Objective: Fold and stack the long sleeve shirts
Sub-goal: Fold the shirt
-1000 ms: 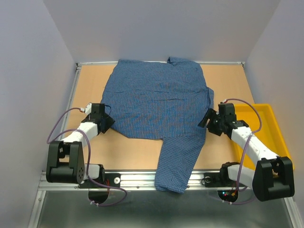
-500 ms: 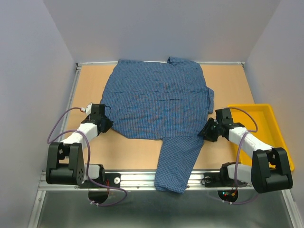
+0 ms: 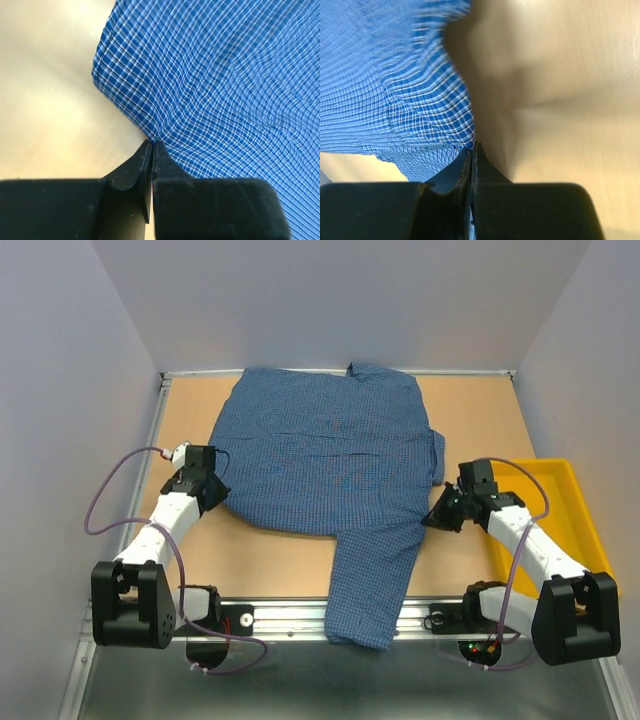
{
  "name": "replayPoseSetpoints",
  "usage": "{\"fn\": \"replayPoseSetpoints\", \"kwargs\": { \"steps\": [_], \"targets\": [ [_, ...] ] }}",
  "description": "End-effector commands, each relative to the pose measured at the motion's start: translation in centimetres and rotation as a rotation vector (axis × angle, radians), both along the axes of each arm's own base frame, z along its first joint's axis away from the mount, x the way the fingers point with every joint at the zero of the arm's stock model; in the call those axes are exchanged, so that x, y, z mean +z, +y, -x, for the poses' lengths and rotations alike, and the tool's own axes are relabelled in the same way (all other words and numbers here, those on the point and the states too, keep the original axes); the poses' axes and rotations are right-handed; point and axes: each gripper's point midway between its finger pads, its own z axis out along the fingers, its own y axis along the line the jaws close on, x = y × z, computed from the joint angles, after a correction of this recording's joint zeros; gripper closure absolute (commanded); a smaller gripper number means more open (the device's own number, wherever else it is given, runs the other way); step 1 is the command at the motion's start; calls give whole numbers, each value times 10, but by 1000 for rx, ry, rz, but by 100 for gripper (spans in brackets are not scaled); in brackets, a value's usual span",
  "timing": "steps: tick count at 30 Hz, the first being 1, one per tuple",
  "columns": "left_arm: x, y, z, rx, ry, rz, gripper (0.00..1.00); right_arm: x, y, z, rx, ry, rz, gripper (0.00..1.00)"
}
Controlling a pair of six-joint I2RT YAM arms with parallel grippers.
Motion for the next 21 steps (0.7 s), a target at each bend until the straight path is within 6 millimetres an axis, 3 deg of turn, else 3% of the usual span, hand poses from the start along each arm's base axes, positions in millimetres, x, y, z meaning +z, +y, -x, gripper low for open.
{"fn": "replayPoseSetpoints", "kwargs": {
  "steps": [1, 6, 16, 19, 21],
  "targets": [
    [26, 20, -7, 5, -8, -124, 89, 44, 0, -30, 17, -103, 20, 99],
    [35, 22, -30, -25, -13, -161, 86, 73, 1, -66, 10, -167, 30, 100],
    [28, 10, -97, -125, 32, -158, 73, 58, 4, -119, 17, -137, 58, 99],
    [18, 4, -120, -152, 53, -147, 66, 53, 2, -137, 1, -135, 78, 97],
    [26, 2, -137, -161, 27, -143, 59, 52, 1, -150, -6, -139, 95, 96]
  ]
}}
